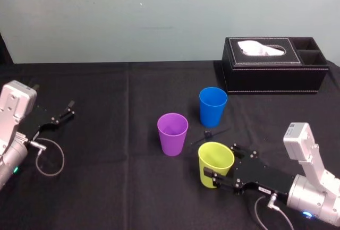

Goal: Stack the three plastic cups sequentially using one hand.

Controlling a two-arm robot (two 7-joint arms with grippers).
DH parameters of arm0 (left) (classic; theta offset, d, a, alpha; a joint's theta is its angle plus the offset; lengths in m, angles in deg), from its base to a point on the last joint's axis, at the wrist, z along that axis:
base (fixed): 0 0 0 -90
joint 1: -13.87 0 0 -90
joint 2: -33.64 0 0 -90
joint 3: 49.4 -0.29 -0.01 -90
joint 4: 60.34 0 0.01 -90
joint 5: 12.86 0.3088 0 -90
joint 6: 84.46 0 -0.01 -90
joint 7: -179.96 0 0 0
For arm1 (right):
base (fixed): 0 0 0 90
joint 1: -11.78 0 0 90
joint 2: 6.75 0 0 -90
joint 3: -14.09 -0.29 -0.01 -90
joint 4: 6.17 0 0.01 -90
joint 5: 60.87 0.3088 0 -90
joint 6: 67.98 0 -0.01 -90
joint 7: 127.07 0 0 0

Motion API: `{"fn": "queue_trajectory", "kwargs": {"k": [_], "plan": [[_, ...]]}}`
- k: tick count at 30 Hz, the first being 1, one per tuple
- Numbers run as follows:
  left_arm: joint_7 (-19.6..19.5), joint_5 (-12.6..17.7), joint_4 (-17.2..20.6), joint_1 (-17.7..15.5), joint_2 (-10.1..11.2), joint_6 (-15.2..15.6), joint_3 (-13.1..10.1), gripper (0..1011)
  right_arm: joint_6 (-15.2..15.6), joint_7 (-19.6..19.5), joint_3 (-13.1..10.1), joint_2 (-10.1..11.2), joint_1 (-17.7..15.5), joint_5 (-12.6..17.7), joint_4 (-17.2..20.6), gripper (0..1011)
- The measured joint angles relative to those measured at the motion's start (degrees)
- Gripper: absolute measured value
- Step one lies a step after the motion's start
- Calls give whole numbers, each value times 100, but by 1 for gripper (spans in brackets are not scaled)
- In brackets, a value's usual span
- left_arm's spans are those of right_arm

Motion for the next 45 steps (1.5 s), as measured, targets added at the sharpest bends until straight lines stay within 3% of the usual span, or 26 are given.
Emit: {"fn": "queue_trajectory", "kwargs": {"k": [7, 13, 18, 30, 45], "plan": [[0, 0, 0, 0, 0, 0, 0, 1010, 144, -326, -236, 121, -286, -57, 512, 743], [0, 0, 0, 0, 0, 0, 0, 1010, 381, -463, -553, 234, -472, 113, 958, 743], [0, 0, 0, 0, 0, 0, 0, 1010, 566, -521, -710, 255, -441, 252, 1091, 743], [0, 0, 0, 0, 0, 0, 0, 1010, 944, -780, -817, 117, 58, 300, 1058, 743], [0, 0, 0, 0, 0, 0, 0, 1010, 1213, -1060, -573, -310, 870, -89, 587, 743]]}}
